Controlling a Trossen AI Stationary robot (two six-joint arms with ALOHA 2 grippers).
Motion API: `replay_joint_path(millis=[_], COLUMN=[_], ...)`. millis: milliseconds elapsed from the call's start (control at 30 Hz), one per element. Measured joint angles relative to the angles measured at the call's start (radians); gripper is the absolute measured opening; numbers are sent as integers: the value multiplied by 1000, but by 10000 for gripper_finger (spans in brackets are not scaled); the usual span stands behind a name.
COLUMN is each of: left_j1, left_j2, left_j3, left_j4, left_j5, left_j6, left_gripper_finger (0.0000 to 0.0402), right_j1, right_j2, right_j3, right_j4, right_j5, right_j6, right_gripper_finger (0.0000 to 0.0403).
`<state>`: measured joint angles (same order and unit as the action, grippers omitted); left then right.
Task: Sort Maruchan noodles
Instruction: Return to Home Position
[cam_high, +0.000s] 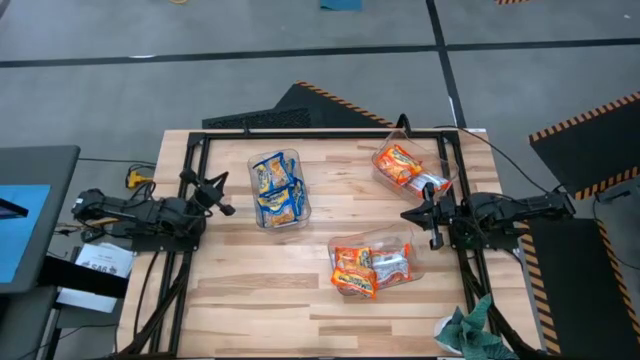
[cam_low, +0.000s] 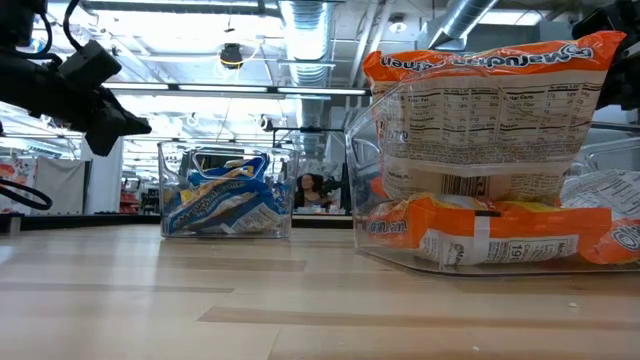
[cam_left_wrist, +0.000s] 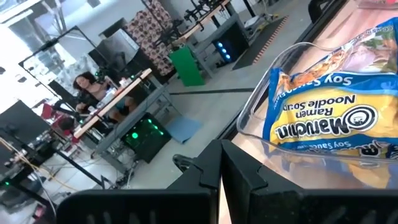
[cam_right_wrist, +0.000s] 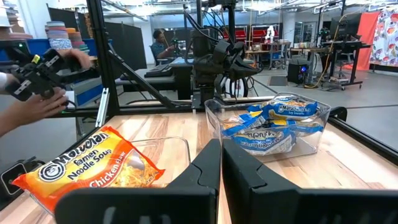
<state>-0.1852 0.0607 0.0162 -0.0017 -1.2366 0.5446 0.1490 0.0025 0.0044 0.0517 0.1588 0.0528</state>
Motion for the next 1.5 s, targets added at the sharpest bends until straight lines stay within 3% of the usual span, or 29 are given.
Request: replay_joint_path(millis=[100,267,400,500,700,767,933,1500], left_j1=[28,136,174,171,164,155,124,78], left_j2=[-60,-61,-60,-60,-60,-59,-59,-46], left_j3=[-2,-4,-5,-5,-5,-5,-6,-1], left_j4=[8,51,55,77,20,39,19,7], left_j5=[-1,26,181,415,1204,1309,1218,1219], left_j6=[-12,-428,-716,-733,-474,-457,-512,-415], left_gripper_finger=[0,0,0,0,0,0,0,0], right_j1=[0,0,0,0,0,0,0,0], right_j2=[0,0,3,4,4,4,4,4], right_j3=[0,0,0,0,0,0,0,0], right_j4=[1,0,-2,-2,-3,-4,-5,-6], right_j5=[0,-1,-2,-2,-2,-2,-2,-2], right_j6=[0,0,0,0,0,0,0,0], right_gripper_finger=[40,40,40,40,40,40,40,40])
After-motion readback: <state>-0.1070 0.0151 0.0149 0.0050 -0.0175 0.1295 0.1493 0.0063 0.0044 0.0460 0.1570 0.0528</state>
